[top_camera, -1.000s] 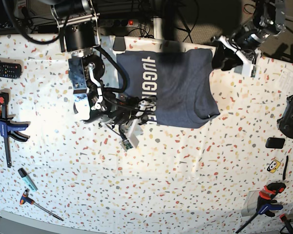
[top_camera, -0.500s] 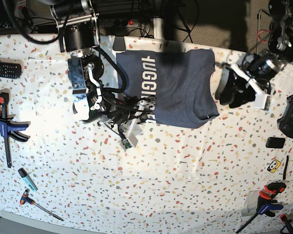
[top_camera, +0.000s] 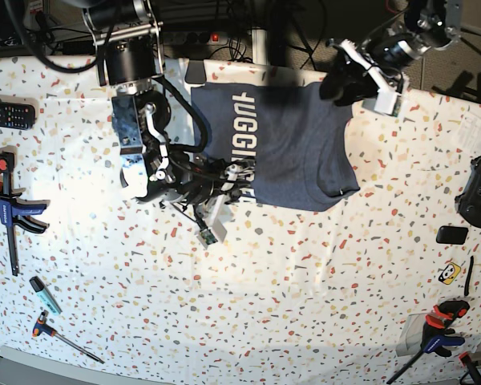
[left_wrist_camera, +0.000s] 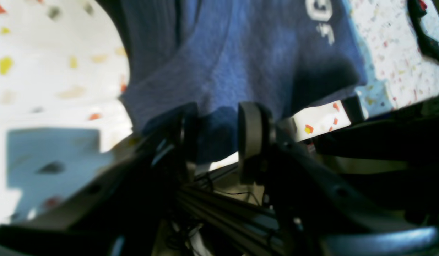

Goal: Fold the T-shirt properly
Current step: 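Press the folded stack flat with both grippers, then release the shirt and lift both grippers away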

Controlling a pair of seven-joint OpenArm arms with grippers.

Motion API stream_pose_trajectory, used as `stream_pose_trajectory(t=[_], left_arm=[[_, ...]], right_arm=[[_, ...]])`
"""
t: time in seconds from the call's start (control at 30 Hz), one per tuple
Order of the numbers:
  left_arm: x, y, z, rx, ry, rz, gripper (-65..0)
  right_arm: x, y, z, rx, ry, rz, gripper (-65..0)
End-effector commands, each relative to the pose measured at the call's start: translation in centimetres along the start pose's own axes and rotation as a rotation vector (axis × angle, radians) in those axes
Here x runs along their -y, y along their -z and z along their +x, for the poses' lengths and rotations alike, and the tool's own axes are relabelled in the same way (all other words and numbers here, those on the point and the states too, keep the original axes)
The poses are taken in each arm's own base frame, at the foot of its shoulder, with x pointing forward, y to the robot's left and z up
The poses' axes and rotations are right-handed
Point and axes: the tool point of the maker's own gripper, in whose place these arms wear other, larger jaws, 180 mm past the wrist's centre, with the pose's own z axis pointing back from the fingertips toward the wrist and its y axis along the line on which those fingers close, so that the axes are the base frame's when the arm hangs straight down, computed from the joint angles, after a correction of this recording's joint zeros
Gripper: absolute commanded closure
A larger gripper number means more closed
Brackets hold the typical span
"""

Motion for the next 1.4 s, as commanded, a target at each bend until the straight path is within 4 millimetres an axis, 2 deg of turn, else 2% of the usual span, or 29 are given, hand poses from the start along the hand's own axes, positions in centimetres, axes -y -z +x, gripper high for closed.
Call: stream_pose_trajectory(t=[0.0,0.1,0.17,0.3,0.43,0.53,0.67,0.83,1.0,1.17,1.37], left_arm=[[0.5,0.3,0.4,0.022,0.012,-0.025,-18.5],[0.4,1.9,-0.2,-0.005,0.014,-0.046,-18.5],[-0.4,2.8,-0.1,-0.009,0.004,-0.031,-18.5],[-3.3,4.4,0.0,-0.032,-0.005,0.029,-18.5],[-6.7,5.9,0.5,-0.058,0.015,0.103,-18.5],[-8.5,7.1,2.3,-0.038,0.048,0.132,-18.5],[-10.0,8.7,6.1,0.009,0.076,0.144,-18.5],[-11.0,10.1,11.5,0.080,0.115,0.148,-18.5],[-11.2,10.7,15.6,0.136,0.146,0.149,-18.5],[-11.1,10.8,17.8,0.172,0.164,0.145,-18.5],[-11.3,9.6,19.2,0.224,0.093,0.108,-18.5]], right_arm=[[0.2,-0.4,1.9,0.049,-0.025,-0.002,0.0],[0.1,-0.4,1.8,0.044,-0.024,0.000,0.0],[-0.2,-0.3,1.5,0.037,-0.020,0.004,0.0],[-0.7,-0.4,0.2,0.025,-0.014,0.008,0.0],[-1.8,-1.5,0.2,0.065,-0.035,0.014,0.0],[-2.7,-2.5,0.1,0.090,-0.048,0.013,0.0],[-3.7,-3.1,-1.0,0.093,-0.042,0.020,0.0],[-4.7,-3.1,-2.6,0.103,-0.010,0.039,0.0],[-7.2,-2.4,-2.7,0.132,0.046,0.085,0.0],[-9.0,-2.0,-1.5,0.179,0.079,0.113,0.0],[-8.5,-2.3,-0.6,0.207,0.041,0.073,0.0]])
